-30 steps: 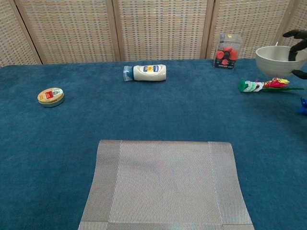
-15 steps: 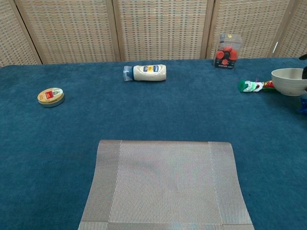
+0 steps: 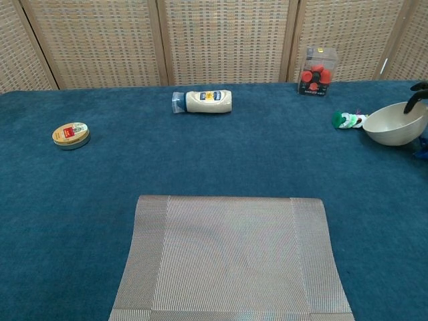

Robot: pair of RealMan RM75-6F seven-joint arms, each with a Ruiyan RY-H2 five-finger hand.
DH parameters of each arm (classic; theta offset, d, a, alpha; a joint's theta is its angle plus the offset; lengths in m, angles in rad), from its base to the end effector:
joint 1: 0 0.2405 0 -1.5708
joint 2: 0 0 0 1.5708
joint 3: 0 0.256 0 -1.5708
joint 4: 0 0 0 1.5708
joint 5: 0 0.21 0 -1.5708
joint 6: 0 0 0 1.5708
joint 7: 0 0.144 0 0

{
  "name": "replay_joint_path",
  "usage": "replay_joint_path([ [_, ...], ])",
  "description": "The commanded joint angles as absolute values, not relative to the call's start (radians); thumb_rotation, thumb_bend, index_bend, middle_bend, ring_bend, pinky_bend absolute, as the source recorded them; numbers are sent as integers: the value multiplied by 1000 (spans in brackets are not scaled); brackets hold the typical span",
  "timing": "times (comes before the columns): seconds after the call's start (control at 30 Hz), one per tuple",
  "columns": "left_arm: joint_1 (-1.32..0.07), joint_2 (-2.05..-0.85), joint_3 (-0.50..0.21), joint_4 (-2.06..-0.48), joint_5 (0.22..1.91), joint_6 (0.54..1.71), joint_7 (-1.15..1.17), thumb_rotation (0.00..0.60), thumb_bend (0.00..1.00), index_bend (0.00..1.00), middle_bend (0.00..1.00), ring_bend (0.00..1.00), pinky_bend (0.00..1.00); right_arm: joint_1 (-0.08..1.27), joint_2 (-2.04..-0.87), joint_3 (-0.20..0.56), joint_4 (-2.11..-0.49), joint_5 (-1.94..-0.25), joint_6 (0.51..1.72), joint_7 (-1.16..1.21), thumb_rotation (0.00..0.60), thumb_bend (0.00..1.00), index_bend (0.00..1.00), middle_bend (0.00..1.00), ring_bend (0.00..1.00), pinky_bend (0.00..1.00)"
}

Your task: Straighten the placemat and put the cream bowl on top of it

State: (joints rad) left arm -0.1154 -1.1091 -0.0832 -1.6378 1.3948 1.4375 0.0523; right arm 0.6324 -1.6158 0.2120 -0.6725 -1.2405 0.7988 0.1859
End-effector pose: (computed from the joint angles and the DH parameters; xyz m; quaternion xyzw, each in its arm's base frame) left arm -0.3143 0.1967 0.1638 -0.5777 -0.3971 -0.3677 0.6110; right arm -0.3364 -0.4084 0.0743 0.6216 -0.4258 0.2975 0.5863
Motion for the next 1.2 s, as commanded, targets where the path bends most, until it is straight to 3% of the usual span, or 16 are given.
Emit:
replay_joint_path([
  [0.03,-117,-1108,-83,-1637,1395,1434,50,600,0,0,0,0,0,625,-1591,211,-708,-1254,824,199,600,57,80,0,0,0],
  [0.33,-114,-1102,-80,-1642,1406,1442,37,600,0,0,0,0,0,547,-1404,188,-992,-1336,1001,203,600,24,55,0,0,0],
  [0.63,-117,-1104,-47,-1636,1486,1449,21,600,0,0,0,0,0,373,-1200,107,-1267,-1448,1255,197,600,0,53,0,0,0],
  [0.9,-150,-1147,25,-1579,1708,1468,-14,600,0,2,0,0,0,250,-1209,62,-1310,-1515,1464,178,600,0,50,0,0,0],
  [1.2,-263,-1270,110,-1422,1991,1451,-121,600,0,148,0,0,0,149,-1246,39,-1317,-1539,1612,132,600,0,49,0,0,0],
])
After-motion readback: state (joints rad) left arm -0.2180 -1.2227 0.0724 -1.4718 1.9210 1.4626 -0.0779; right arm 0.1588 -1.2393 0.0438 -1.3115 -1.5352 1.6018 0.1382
